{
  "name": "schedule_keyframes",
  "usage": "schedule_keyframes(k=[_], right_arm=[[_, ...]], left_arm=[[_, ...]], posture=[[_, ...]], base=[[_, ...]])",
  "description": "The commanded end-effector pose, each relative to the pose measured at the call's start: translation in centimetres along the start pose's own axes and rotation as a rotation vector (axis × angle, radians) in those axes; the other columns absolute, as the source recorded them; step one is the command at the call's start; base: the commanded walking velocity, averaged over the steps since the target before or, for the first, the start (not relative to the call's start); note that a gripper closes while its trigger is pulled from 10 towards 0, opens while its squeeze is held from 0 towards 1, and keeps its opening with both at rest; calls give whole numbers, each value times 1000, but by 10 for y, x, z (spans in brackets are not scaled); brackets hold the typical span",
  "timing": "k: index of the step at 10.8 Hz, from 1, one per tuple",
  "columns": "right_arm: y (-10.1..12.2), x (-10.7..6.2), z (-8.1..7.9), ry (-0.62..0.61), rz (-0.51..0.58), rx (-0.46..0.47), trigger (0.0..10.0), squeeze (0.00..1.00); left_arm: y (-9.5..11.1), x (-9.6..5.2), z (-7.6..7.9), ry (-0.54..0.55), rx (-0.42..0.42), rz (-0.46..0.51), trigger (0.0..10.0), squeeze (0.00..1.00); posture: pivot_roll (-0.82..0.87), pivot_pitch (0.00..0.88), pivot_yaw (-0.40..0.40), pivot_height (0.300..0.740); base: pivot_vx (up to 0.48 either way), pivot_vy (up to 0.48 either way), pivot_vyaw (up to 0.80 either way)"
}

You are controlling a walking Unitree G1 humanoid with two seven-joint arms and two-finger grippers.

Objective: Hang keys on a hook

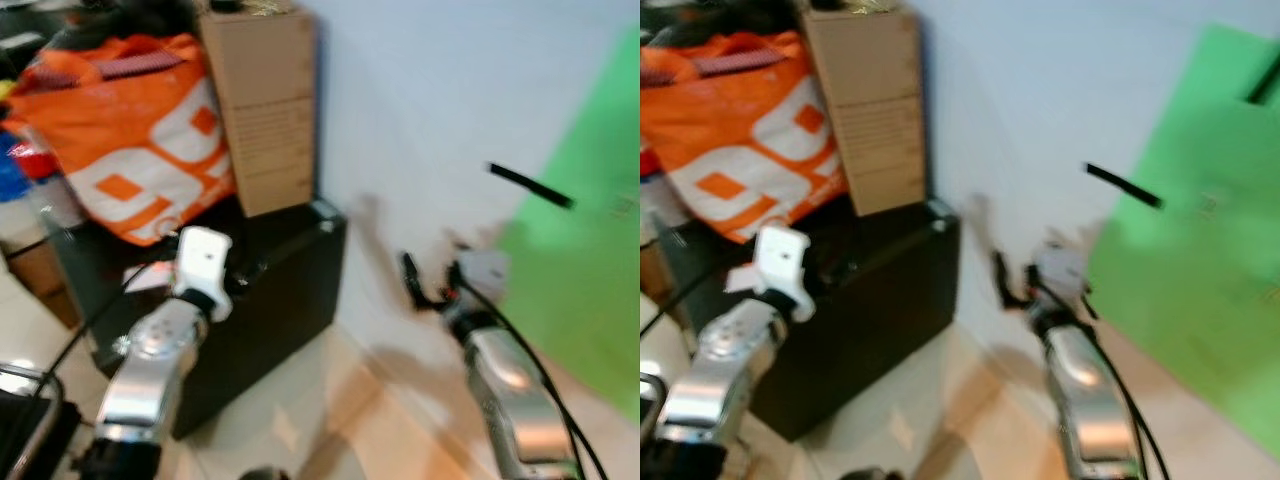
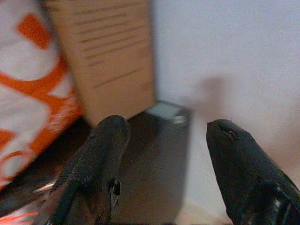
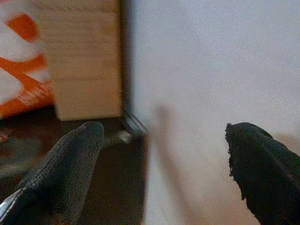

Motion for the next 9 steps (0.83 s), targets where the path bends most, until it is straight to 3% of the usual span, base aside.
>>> schedule_keyframes(k=[1,3,9], right_arm=[[-12,-4,11,-40,-65,-37,10000,1000],[-16,-6,9,-11,-85,-8,10000,1000],[-19,-5,13,-29,-98,-44,10000,1000]], left_arm=[[7,6,7,-23,15,16,10000,0],[7,6,6,-24,8,9,10000,0],[6,8,7,-18,4,9,10000,0]], posture=[[-34,0,35,740],[-40,0,47,740],[-29,0,31,740]], base=[[304,0,744],[309,0,734],[307,0,0]])
Point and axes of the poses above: a point about 5 cm out from each wrist's last joint towards the gripper, its own x axis pointing out of the wrist towards the gripper, its own y axis along the axis of the wrist's last joint, z = x × y, the point moved 2 cm from there along x, pointing out of the wrist towards the gripper, and after that the axes turned 12 degrees about -x, right-handed, at the moved point
